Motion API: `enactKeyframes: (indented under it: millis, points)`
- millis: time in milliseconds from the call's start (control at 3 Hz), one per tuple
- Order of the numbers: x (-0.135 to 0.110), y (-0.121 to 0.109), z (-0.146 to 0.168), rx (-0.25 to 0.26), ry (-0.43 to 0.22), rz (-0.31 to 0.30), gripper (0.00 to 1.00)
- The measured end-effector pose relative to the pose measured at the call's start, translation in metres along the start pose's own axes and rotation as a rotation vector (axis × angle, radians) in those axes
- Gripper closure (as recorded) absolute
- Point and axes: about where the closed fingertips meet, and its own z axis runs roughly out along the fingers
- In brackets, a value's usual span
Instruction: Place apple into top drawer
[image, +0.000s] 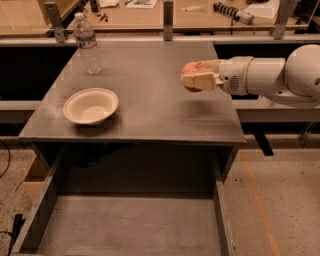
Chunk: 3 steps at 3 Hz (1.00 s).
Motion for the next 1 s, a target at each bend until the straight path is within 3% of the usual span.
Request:
enactKeyframes:
  millis: [667, 1000]
  points:
    - [-0.012, 0.110, -0.047, -0.202, -0.015, 0.072, 1.00]
    - [-0.008, 0.149, -0.063, -0.245, -0.035, 0.088, 1.00]
